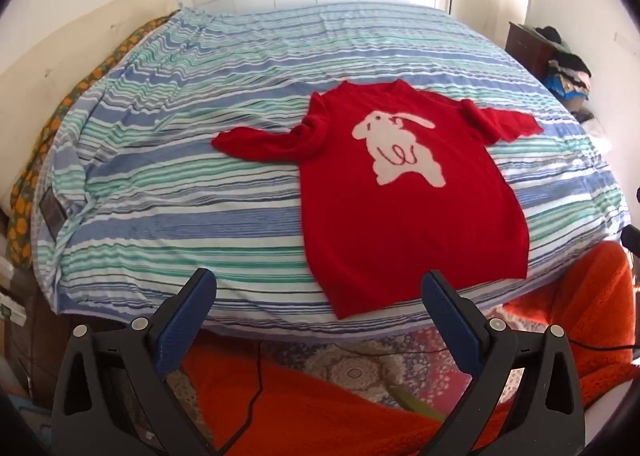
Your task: Fold small clothes
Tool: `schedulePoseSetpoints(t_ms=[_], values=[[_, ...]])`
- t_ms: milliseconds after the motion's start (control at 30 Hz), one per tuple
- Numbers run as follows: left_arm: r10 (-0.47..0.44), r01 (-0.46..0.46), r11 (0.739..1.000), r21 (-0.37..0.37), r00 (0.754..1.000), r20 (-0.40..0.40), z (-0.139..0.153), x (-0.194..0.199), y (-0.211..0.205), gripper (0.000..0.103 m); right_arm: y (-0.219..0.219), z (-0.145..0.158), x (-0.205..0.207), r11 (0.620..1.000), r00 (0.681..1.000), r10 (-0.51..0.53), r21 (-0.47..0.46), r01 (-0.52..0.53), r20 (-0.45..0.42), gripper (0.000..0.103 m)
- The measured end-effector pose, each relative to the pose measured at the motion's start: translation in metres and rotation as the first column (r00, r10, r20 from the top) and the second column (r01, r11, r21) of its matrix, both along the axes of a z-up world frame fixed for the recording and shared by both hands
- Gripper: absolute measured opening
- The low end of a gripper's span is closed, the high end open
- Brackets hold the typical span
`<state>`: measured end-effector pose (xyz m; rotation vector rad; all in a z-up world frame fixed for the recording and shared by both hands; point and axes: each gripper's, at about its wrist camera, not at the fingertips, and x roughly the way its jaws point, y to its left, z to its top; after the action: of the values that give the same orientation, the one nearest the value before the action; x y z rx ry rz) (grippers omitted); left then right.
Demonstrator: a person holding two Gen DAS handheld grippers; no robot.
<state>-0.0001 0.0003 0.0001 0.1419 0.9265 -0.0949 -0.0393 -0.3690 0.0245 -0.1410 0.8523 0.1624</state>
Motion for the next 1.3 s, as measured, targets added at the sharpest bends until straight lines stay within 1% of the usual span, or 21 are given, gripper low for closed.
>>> schedulePoseSetpoints(t_ms=[233, 367, 500, 633, 967, 1167, 1300], values=[[-0.012, 0.012, 1.0, 0.002, 1.0, 0.007, -0.006, -0.008, -0.011, 0.102, 0.006, 0.003, 0.0, 1.0, 1.0, 0.011, 0.026, -0.011, 0.002, 0.103], [-0.016, 0.016, 1.0, 0.002, 1.0, -0.007, 0.0, -0.002, -0.01, 0.102, 0.012, 0.003, -0.001, 0.999, 1.0, 0.029, 0.032, -0.029, 0.0, 0.103], [-0.024, 0.024, 1.0, 0.009, 1.0, -0.007, 0.001, -0.007, -0.012, 0.102, 0.016, 0.004, -0.002, 0.999, 0.999, 0.039, 0.038, -0.039, 0.003, 0.103], [-0.032, 0.032, 0.999, 0.031, 0.999, 0.0, 0.001, -0.008, -0.019, 0.102, 0.019, 0.005, -0.003, 0.998, 0.999, 0.038, 0.045, -0.039, 0.009, 0.103], [-0.047, 0.047, 0.998, 0.038, 0.999, -0.002, -0.001, -0.013, -0.022, 0.102, 0.024, 0.002, -0.005, 0.998, 0.999, 0.049, 0.049, -0.049, 0.007, 0.103], [-0.03, 0.03, 0.999, 0.034, 1.0, 0.008, 0.0, -0.012, -0.019, 0.102, 0.026, 0.002, -0.007, 0.998, 0.999, 0.049, 0.042, -0.05, 0.011, 0.103], [0.0, 0.0, 0.999, 0.035, 1.0, 0.02, 0.002, -0.01, -0.013, 0.102, 0.025, 0.002, -0.006, 0.998, 0.999, 0.045, 0.044, -0.046, 0.019, 0.103]])
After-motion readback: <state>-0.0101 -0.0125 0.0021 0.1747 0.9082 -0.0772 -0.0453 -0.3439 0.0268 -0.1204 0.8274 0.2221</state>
